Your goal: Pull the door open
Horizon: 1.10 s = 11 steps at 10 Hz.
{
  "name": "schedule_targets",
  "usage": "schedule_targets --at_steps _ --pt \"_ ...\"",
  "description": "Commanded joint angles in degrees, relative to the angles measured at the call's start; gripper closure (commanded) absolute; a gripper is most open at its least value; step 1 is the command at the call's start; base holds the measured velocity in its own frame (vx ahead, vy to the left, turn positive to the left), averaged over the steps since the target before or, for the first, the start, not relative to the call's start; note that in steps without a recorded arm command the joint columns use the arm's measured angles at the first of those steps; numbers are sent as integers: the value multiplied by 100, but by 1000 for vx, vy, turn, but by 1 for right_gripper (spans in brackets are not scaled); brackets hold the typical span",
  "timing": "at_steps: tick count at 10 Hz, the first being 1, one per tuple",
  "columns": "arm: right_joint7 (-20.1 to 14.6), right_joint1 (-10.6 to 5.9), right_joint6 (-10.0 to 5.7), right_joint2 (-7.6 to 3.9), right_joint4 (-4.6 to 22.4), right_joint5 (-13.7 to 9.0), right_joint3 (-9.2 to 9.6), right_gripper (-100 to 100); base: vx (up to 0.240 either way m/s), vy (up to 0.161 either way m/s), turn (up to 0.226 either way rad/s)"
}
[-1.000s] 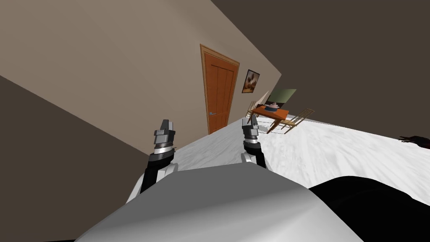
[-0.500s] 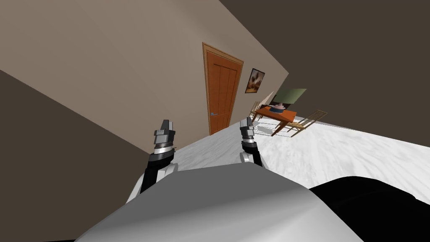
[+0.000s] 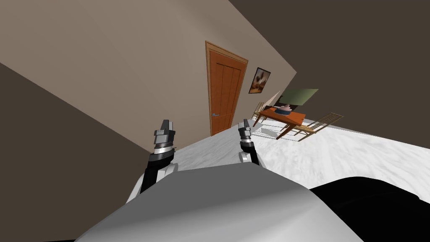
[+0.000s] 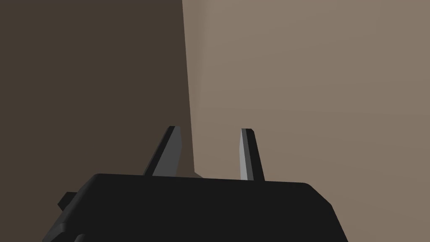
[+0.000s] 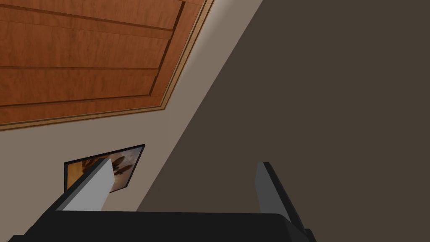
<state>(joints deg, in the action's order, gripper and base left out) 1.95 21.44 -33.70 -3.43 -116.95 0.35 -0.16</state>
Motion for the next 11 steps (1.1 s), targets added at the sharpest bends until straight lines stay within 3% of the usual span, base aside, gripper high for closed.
schedule_targets --at_steps 1,11 --pt "-29 -102 -42 -41 255 -18 -46 -100 86 -36 110" --pt "-144 -734 -327 -194 1919 -78 -244 -100 93 -40 113"
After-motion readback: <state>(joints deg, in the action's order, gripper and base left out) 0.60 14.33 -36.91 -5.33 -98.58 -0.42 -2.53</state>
